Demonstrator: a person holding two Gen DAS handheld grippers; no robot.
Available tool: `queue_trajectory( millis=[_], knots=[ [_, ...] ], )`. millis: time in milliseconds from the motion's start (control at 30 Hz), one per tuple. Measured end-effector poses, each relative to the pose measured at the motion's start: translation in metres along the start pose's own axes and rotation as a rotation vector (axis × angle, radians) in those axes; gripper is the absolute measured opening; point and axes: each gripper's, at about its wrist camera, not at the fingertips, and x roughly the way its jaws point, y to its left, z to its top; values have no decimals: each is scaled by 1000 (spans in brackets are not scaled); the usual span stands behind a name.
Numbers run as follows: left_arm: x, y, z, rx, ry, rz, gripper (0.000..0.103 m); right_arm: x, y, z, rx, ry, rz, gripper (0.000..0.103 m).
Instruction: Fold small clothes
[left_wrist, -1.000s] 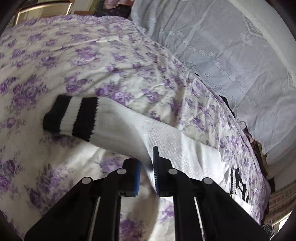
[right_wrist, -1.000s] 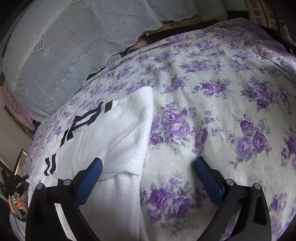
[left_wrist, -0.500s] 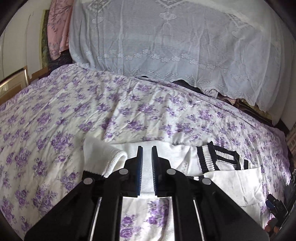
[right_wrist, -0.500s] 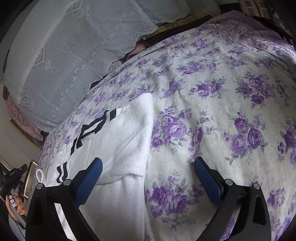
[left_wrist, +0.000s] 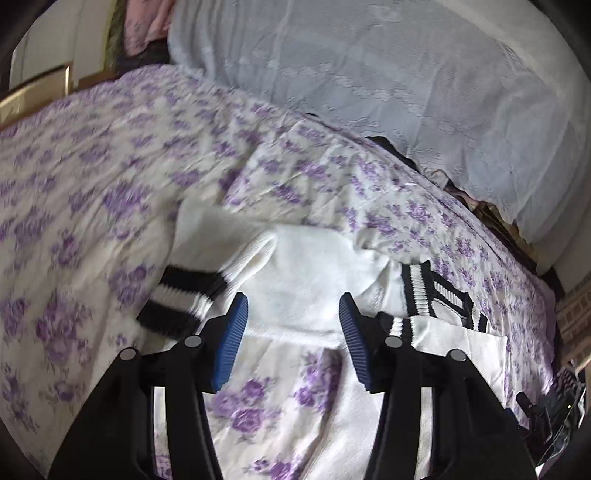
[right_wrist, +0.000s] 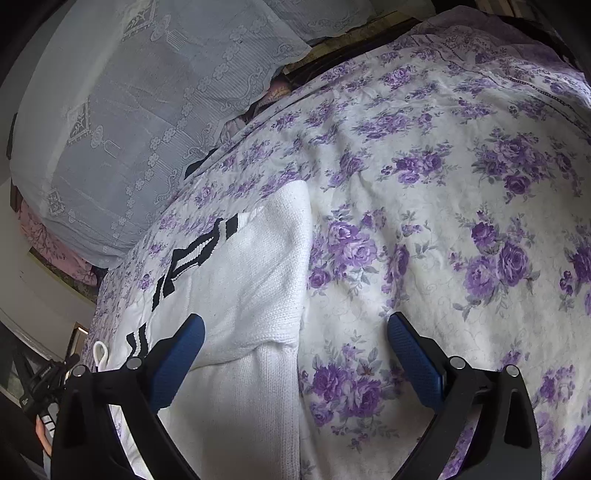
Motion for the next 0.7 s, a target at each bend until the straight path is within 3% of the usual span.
queue_trajectory(
  millis=[200,367,433,533,600,667,700],
  knots=[
    [17,48,-21,-218,70,-97,50,4,4,-2,-33,6,-27,100],
    [37,61,-17,-437,56,-165,56,8,7,-4,-66,4,-57,100],
    [38,67,-16,-515,5,-83,64,9,9,-4,-77,4,-66,100],
    [39,79,-10,-577,-75,64,64,10,10,-4,-84,3,-70,100],
    [39,91,-4,-621,-100,103,64,11,10,-4,-87,3,-72,100],
    [39,105,3,-641,-99,110,55,12,11,-4,-93,5,-76,100],
    [39,109,7,-634,-95,112,36,12,11,-4,-97,5,-78,100]
  ],
)
